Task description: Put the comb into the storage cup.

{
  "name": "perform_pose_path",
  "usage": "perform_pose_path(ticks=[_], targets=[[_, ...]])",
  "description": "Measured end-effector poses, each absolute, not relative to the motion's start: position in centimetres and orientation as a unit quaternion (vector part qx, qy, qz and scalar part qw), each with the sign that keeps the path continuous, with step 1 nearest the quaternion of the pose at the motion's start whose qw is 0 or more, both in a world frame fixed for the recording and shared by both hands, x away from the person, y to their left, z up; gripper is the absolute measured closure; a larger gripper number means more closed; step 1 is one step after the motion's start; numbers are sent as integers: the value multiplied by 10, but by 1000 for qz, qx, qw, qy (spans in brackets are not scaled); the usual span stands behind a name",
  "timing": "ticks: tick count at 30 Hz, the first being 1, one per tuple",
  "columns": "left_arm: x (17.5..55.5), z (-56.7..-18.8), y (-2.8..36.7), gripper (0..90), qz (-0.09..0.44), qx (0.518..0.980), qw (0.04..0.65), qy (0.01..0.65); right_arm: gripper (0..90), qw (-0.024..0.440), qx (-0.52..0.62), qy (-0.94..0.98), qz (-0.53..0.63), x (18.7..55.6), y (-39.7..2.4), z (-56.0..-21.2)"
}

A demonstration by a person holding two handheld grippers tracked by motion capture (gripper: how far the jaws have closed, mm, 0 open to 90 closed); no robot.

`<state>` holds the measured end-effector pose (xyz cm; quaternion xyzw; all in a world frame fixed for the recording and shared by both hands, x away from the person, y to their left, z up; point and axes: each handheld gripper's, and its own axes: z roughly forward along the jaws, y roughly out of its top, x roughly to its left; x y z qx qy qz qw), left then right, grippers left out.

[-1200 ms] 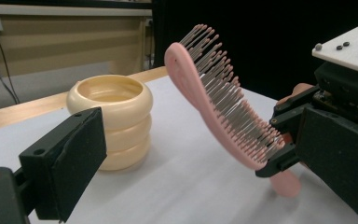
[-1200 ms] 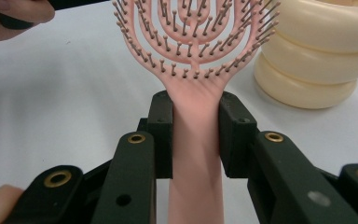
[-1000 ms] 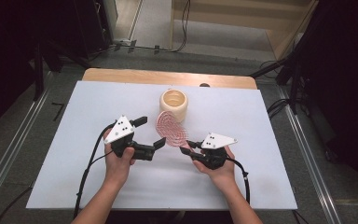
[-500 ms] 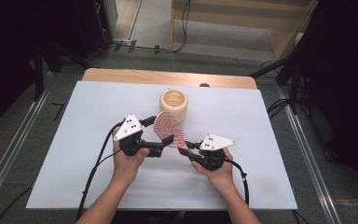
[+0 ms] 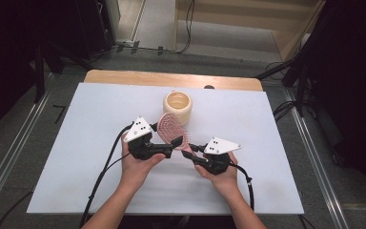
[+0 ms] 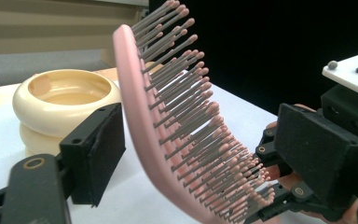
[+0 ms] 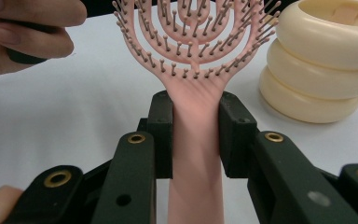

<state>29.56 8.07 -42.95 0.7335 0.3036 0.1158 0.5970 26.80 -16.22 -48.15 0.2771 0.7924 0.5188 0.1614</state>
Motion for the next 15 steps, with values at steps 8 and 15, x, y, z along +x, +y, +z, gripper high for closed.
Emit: perform_pose_path(ticks=[8, 15], targets=[[294, -427, 78, 303, 122, 720, 600, 326, 680, 167, 276, 789, 523, 265, -157, -481], [295, -429, 77, 408, 113, 716, 601, 335, 680, 176, 277, 785, 525, 263, -155, -481]])
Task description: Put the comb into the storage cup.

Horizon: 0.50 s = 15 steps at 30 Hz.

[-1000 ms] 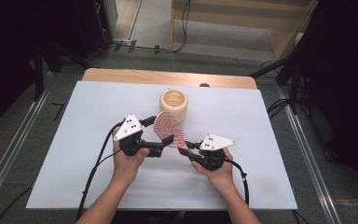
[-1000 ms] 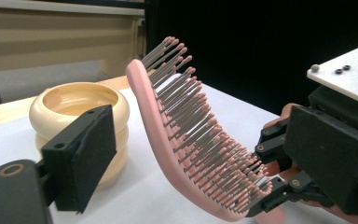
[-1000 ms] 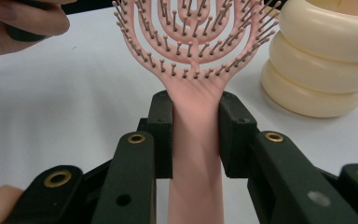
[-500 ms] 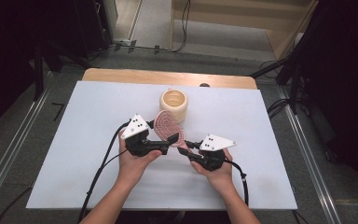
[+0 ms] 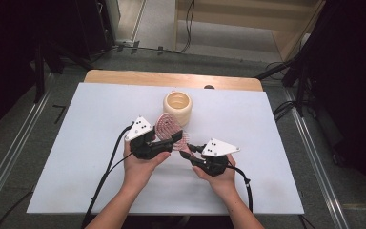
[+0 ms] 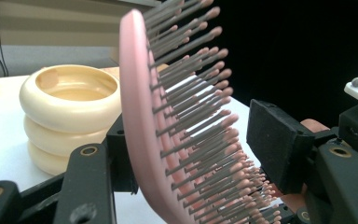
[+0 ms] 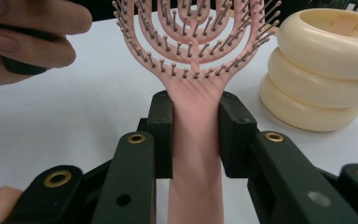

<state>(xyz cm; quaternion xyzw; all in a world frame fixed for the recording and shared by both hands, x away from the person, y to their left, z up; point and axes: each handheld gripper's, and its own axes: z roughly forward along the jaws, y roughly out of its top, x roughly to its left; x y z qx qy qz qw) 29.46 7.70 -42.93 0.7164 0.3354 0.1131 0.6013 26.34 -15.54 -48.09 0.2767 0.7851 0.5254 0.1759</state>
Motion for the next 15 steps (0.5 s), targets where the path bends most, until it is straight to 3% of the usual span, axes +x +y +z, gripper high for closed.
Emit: perform_pose_path(ticks=[11, 15], targets=[[298, -435, 76, 487, 83, 712, 600, 354, 679, 190, 282, 782, 523, 261, -152, -482], [301, -435, 77, 558, 63, 710, 604, 357, 679, 198, 291, 778, 520, 262, -153, -484]])
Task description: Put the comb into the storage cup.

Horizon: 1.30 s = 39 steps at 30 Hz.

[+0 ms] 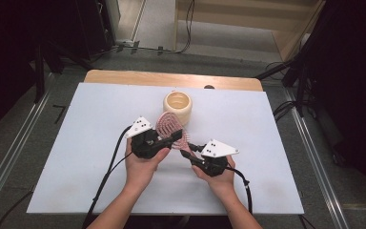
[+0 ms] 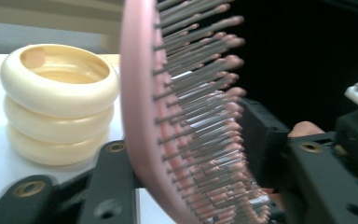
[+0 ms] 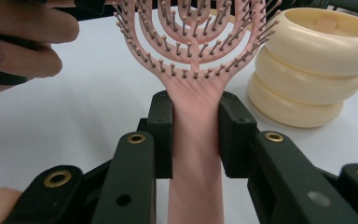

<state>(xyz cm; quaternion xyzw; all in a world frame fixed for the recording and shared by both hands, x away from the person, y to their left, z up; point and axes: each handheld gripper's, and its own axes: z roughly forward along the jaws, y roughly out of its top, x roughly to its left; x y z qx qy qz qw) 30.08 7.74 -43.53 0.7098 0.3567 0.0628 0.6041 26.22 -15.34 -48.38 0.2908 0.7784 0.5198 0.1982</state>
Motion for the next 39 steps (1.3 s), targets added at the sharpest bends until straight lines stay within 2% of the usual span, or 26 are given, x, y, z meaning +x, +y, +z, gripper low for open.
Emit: perform_pose_path(ticks=[11, 16, 22, 23, 24, 25, 26, 27, 29, 30, 31, 32, 33, 35, 36, 39], targets=[[305, -435, 81, 638, 23, 703, 614, 360, 679, 205, 291, 781, 513, 262, -150, -489], [303, -433, 81, 646, 26, 705, 616, 351, 674, 197, 287, 780, 519, 263, -150, -489], [300, -430, 83, 648, 39, 704, 622, 341, 599, 185, 297, 767, 538, 263, -151, -488], [300, -429, 85, 649, 42, 702, 627, 335, 542, 179, 297, 763, 546, 264, -153, -487], [300, -429, 85, 649, 42, 702, 627, 335, 542, 179, 297, 763, 546, 264, -153, -487], [299, -427, 86, 649, 44, 702, 627, 334, 463, 175, 298, 760, 550, 264, -154, -486], [299, -427, 86, 649, 44, 702, 627, 334, 463, 175, 298, 760, 550, 264, -154, -486], [299, -426, 87, 649, 45, 702, 628, 331, 366, 170, 301, 757, 555, 265, -155, -486], [300, -425, 87, 649, 50, 701, 630, 329, 253, 165, 301, 754, 560, 265, -156, -485], [300, -425, 87, 649, 50, 701, 630, 329, 253, 165, 301, 754, 560, 265, -156, -485], [300, -423, 88, 649, 49, 701, 635, 322, 163, 155, 303, 751, 565, 265, -156, -485], [300, -423, 88, 649, 49, 701, 635, 322, 117, 151, 302, 751, 568, 265, -156, -485], [300, -422, 89, 649, 51, 700, 638, 316, 87, 146, 304, 749, 570, 266, -157, -485], [300, -421, 90, 649, 50, 701, 638, 315, 85, 144, 305, 747, 572, 266, -158, -485], [300, -419, 91, 649, 56, 702, 637, 314, 0, 128, 300, 744, 583, 266, -160, -484], [301, -417, 93, 649, 60, 702, 637, 313, 0, 127, 300, 742, 586, 265, -162, -483]])
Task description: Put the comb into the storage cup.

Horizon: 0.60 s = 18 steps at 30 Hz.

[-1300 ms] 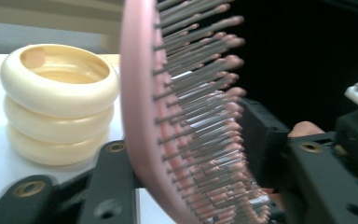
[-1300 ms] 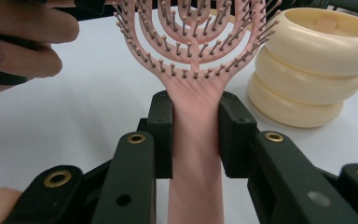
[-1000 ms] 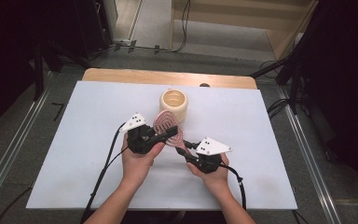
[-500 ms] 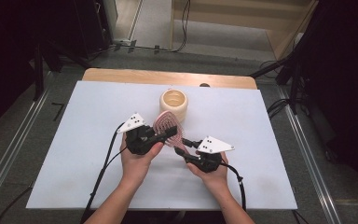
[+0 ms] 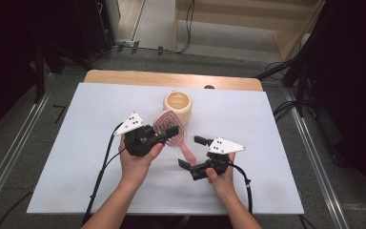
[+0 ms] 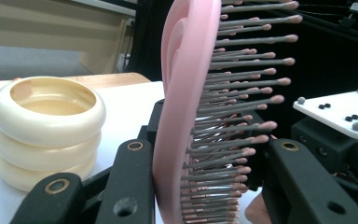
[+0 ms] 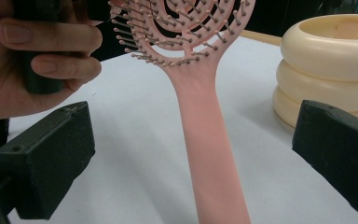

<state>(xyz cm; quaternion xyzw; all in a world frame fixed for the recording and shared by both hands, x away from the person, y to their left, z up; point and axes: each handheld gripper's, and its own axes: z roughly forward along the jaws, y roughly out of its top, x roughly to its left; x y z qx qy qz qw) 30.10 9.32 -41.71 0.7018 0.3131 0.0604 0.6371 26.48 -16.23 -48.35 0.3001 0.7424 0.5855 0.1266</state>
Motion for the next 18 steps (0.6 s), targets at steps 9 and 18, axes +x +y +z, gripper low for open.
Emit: perform_pose_path(ticks=[9, 18], targets=[[303, -412, 100, 649, 67, 698, 639, 315, 0, 145, 306, 736, 587, 261, -175, -487], [305, -410, 105, 649, 67, 703, 637, 309, 0, 156, 321, 726, 588, 257, -195, -490]])
